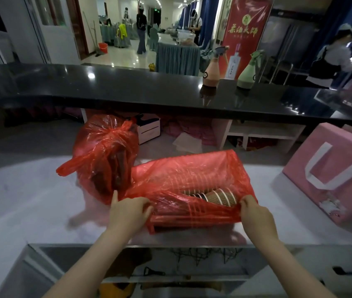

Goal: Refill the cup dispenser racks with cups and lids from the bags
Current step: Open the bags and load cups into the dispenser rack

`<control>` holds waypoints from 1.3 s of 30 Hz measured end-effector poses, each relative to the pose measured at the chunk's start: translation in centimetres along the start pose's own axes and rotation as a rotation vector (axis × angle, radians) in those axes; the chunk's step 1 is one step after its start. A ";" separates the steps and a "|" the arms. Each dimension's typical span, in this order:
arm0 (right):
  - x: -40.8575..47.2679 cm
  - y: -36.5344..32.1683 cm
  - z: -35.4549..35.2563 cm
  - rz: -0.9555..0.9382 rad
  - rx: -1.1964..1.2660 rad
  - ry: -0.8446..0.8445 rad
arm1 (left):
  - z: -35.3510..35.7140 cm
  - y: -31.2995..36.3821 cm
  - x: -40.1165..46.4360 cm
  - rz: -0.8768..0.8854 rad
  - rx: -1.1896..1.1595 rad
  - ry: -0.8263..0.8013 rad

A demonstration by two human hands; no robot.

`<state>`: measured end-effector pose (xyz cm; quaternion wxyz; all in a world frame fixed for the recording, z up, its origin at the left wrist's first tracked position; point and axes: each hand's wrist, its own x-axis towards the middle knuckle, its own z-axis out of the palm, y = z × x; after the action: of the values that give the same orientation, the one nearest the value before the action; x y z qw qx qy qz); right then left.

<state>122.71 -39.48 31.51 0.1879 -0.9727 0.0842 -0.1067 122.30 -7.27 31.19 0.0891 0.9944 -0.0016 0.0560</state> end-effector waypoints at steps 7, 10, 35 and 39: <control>0.0 -1.9 0.1 -0.242 -0.215 0.349 | 0.8 0.9 -2.6 0.170 0.039 0.230; 1.0 -2.5 0.1 -0.450 -0.246 0.471 | 0.0 1.2 -2.2 0.303 -0.032 0.312; 16.8 -2.1 1.7 -0.231 -0.021 -0.310 | 3.0 3.1 9.0 -0.193 -0.293 -0.272; 19.4 -1.0 2.6 -0.166 -0.189 -0.382 | 3.7 3.8 11.0 -0.221 -0.278 -0.258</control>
<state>142.18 -41.62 32.94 0.0989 -0.9921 -0.0234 0.0729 133.59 -11.59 29.52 0.2299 0.9657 0.0881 -0.0826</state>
